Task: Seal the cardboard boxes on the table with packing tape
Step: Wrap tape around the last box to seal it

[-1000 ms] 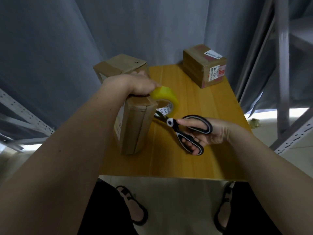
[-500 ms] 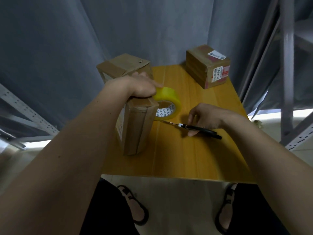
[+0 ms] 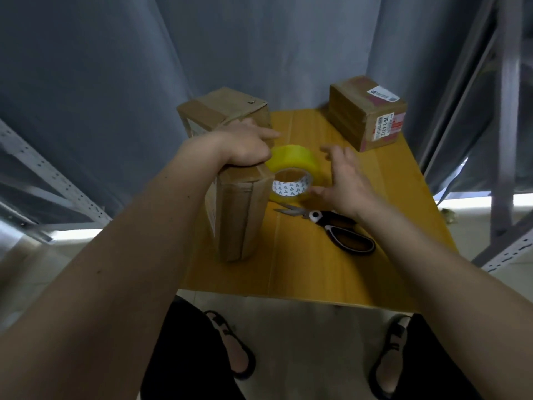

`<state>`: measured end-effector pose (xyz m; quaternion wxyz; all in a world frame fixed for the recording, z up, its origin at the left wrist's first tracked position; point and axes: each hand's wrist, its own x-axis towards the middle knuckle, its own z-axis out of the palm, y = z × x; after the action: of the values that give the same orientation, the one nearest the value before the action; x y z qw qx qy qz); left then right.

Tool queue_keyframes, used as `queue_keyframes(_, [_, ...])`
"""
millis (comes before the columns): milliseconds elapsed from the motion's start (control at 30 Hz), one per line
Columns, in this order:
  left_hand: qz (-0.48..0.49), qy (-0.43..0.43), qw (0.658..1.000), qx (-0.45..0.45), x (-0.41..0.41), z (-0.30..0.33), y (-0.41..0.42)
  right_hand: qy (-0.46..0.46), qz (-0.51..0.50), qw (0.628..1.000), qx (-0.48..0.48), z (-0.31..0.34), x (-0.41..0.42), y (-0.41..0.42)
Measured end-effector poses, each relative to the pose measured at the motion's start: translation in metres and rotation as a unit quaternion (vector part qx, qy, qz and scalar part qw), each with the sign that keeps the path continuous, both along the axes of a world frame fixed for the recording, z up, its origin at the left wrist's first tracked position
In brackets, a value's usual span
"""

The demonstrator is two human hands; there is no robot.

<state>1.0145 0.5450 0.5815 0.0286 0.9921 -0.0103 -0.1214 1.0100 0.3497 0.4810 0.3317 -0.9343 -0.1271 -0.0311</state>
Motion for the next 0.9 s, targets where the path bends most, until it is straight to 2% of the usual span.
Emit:
queue_keyframes(100, [0.009,-0.047,0.996,-0.077,-0.01,-0.002,0.01,0.043,0.026,0.996,0.074,0.001,0.009,0.024])
queue_keyframes(167, [0.008,-0.083,0.986,-0.144,-0.022,-0.004,0.019,0.045,-0.017,0.993,0.107,0.001,0.018,0.03])
queue_keyframes(267, [0.004,-0.137,0.964,-0.227,-0.041,-0.006,0.033,0.049,-0.07,0.992,0.097,-0.003,0.024,0.029])
queue_keyframes(400, [-0.005,-0.178,0.948,-0.266,-0.057,-0.005,0.046,0.03,-0.116,0.987,0.109,-0.012,0.024,0.023])
queue_keyframes(533, [0.024,-0.225,0.915,-0.334,-0.059,-0.02,0.051,-0.004,-0.148,0.982,0.118,-0.013,0.02,0.024])
queue_keyframes(600, [0.049,-0.182,0.931,-0.312,-0.054,-0.035,0.054,-0.008,-0.16,0.979,0.125,-0.016,0.016,0.026])
queue_keyframes(700, [0.071,-0.017,0.976,-0.206,-0.058,-0.073,0.056,-0.013,-0.174,0.973,0.149,-0.02,0.011,0.028])
queue_keyframes(733, [0.077,0.005,0.981,-0.178,-0.062,-0.086,0.055,-0.016,-0.18,0.971,0.158,-0.021,0.009,0.028])
queue_keyframes(767, [0.087,-0.008,0.983,-0.161,-0.066,-0.096,0.054,-0.019,-0.186,0.968,0.164,-0.022,0.007,0.028])
queue_keyframes(867, [0.1,-0.158,0.973,-0.135,-0.07,-0.106,0.044,-0.027,-0.208,0.961,0.179,-0.024,0.001,0.031])
queue_keyframes(900, [0.093,-0.185,0.97,-0.129,-0.07,-0.107,0.04,-0.03,-0.211,0.959,0.185,-0.024,-0.001,0.032])
